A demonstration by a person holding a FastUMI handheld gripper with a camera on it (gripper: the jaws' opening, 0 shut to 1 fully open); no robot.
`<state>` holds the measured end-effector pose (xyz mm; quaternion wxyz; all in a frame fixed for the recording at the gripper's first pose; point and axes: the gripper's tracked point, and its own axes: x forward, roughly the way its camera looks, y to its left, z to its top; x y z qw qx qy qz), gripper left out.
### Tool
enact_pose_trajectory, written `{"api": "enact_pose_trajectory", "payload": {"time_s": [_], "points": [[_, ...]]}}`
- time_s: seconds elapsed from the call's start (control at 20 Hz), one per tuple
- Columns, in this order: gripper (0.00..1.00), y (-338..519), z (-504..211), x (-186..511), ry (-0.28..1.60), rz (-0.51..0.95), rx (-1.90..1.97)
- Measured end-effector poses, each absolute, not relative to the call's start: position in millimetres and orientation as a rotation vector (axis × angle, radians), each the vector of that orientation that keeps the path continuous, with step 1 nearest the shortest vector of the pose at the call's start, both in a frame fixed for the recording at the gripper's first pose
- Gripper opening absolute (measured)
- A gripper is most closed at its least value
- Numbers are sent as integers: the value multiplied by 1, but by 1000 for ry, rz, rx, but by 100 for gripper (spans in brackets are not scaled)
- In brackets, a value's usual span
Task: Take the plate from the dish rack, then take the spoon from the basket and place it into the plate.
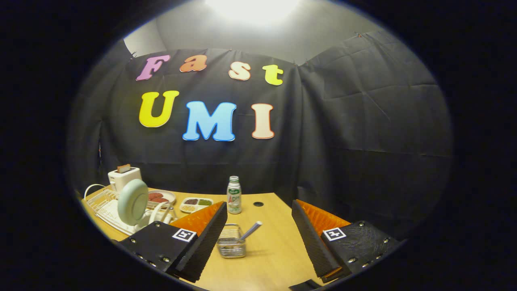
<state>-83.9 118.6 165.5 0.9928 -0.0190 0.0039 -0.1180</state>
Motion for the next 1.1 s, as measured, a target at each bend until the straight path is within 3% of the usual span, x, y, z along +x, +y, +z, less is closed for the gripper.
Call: {"api": "enact_pose_trajectory", "payload": {"time_s": [0.45, 1.05, 1.1], "points": [[98, 331, 160, -16, 126, 103, 123], [97, 405, 66, 95, 415, 140, 217], [83, 406, 60, 99, 438, 135, 214]]}}
